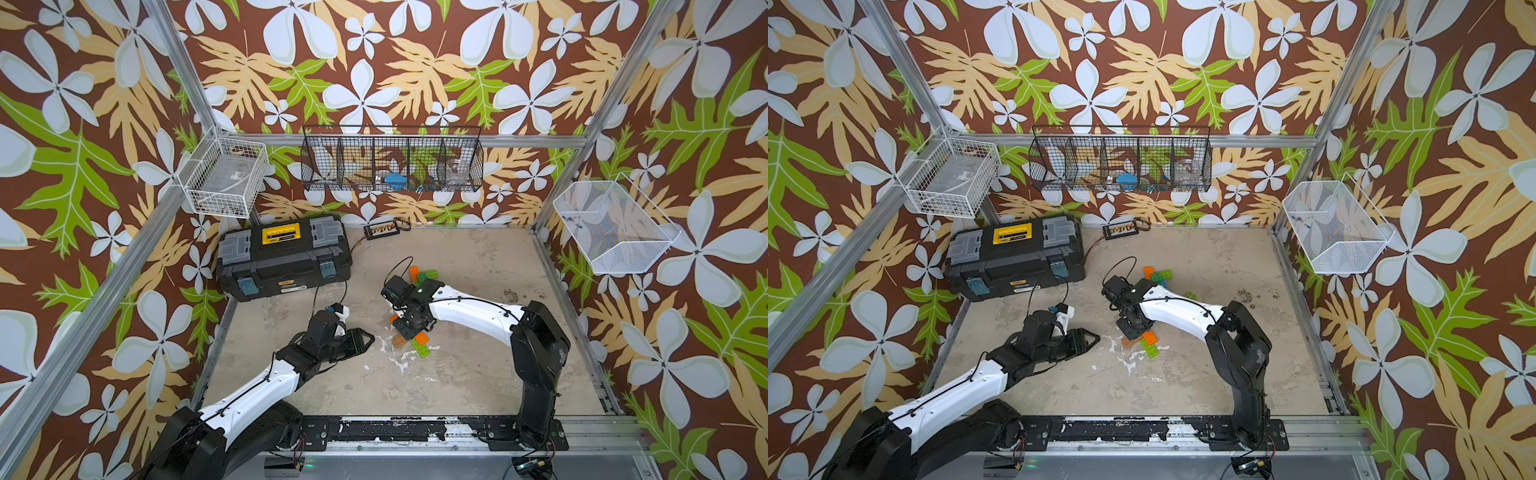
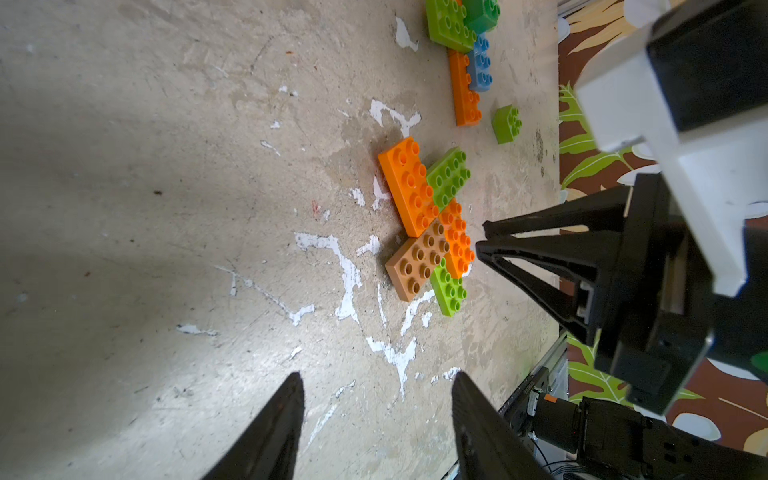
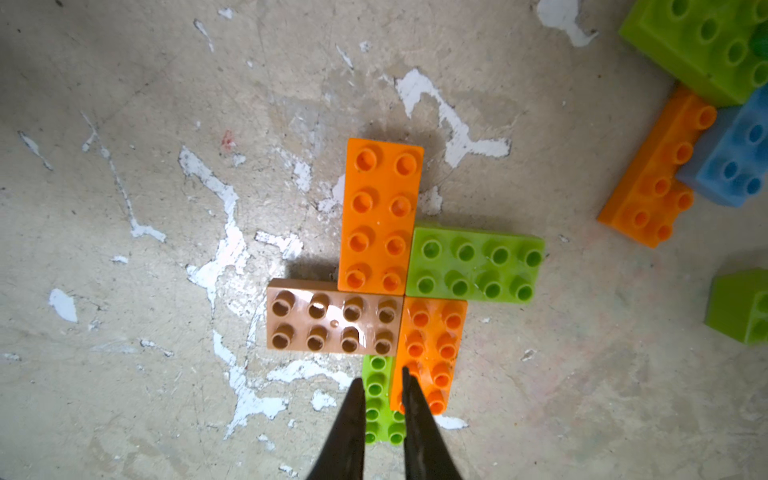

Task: Assemble a small pinwheel with lego
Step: Assemble the lego brick with the lego brick, then pick up the lego brick from the center of the board.

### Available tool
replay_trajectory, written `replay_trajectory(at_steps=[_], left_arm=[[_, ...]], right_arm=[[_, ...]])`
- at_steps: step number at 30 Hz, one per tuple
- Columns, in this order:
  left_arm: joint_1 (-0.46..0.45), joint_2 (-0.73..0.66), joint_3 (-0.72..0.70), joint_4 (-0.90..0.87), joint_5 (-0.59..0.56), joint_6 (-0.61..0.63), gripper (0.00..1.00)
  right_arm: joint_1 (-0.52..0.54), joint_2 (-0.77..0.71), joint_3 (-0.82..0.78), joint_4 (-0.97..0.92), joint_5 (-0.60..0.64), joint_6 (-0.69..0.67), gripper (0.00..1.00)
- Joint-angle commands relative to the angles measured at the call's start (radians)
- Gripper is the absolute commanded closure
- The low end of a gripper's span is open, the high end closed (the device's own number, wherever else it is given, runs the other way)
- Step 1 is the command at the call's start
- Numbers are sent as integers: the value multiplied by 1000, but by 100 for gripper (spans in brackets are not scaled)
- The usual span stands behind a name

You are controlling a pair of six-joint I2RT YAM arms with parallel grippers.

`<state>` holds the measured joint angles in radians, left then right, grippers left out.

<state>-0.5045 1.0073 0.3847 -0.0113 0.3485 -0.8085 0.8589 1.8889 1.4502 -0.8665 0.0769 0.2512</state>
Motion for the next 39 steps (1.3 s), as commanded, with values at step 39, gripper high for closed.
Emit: replay_trajectory(at_steps=[39], left_arm=[[-519,601,603,-92,-392,281,42]], right_arm=[[-556,81,-8,144,28,463,44]])
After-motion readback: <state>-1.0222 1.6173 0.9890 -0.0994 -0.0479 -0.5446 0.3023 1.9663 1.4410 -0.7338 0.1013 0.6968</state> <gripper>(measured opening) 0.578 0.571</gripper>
